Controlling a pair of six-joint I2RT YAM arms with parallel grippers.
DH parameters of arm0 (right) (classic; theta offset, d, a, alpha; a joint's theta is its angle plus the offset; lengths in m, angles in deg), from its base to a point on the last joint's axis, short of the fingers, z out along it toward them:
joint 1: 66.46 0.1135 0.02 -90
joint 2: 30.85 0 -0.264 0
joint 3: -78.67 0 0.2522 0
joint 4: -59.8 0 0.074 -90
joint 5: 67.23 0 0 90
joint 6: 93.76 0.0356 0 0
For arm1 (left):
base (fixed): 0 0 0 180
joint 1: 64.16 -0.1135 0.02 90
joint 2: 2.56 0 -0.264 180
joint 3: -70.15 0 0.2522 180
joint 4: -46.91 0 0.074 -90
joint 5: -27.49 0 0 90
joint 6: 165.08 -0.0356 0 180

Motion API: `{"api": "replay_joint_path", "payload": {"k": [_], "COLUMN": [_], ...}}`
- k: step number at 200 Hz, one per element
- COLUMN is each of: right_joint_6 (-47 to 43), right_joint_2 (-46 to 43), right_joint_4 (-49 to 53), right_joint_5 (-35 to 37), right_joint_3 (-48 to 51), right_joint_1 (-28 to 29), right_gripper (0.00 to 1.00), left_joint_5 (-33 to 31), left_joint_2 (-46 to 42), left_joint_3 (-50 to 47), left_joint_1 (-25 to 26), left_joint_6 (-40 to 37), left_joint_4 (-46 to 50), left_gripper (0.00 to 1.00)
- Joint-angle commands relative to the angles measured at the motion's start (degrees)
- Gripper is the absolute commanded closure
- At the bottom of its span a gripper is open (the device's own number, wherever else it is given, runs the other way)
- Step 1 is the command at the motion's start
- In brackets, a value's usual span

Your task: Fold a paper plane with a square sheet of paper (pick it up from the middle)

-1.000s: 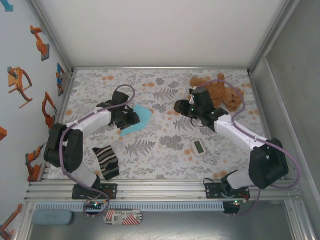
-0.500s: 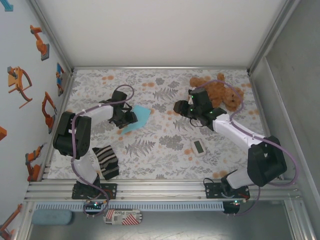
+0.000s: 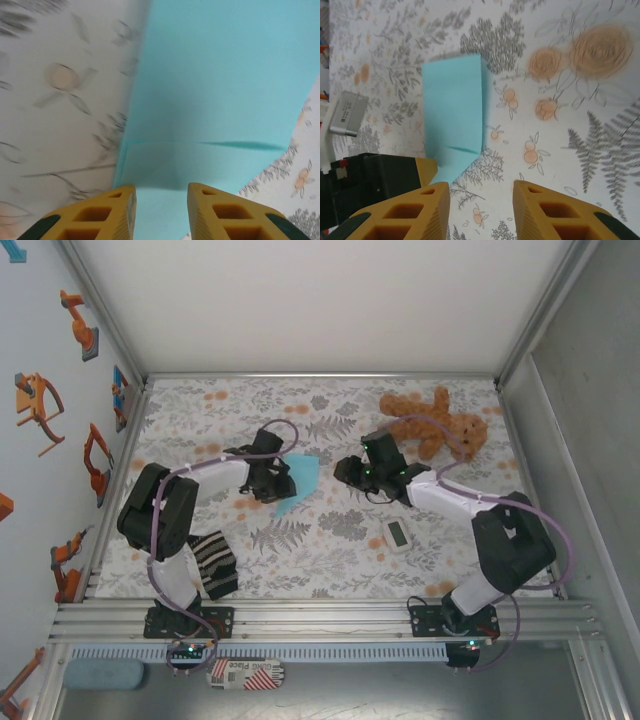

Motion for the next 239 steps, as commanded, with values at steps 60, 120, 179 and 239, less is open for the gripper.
{"api": "replay_joint_path", "payload": {"k": [60,120,179,239], "right_joint_6": [11.89,9.98,10.47,12.59], "right_joint_2": [9.15,16.83,20.48,22.48], "right_joint_4": [-14.78,-13.16,-7.74,-18.11], "right_joint_5": [-3.75,-5.68,-4.50,-10.61], "right_joint_3": [3.42,-3.65,-7.07,-5.69], "right_joint_1": [3.42,3.42,3.42,3.42], "right_gripper": [0.65,0.65,0.66,0.72], "left_joint_5": [-1.00,-0.84,-0.48,-0.39], "left_joint_2": [1.10,1.93,2.35,2.04], "left_joint_3": [-3.00,-3.62,-3.96,-4.31], "left_joint_1": [1.16,0.60,0.38,0.16], "left_joint_6": [6.36,6.36,6.36,6.36], "left_joint_4": [-0.29,-0.65,-1.03,-1.30], "left_gripper": [0.82,0.83,0.83,0.83]}}
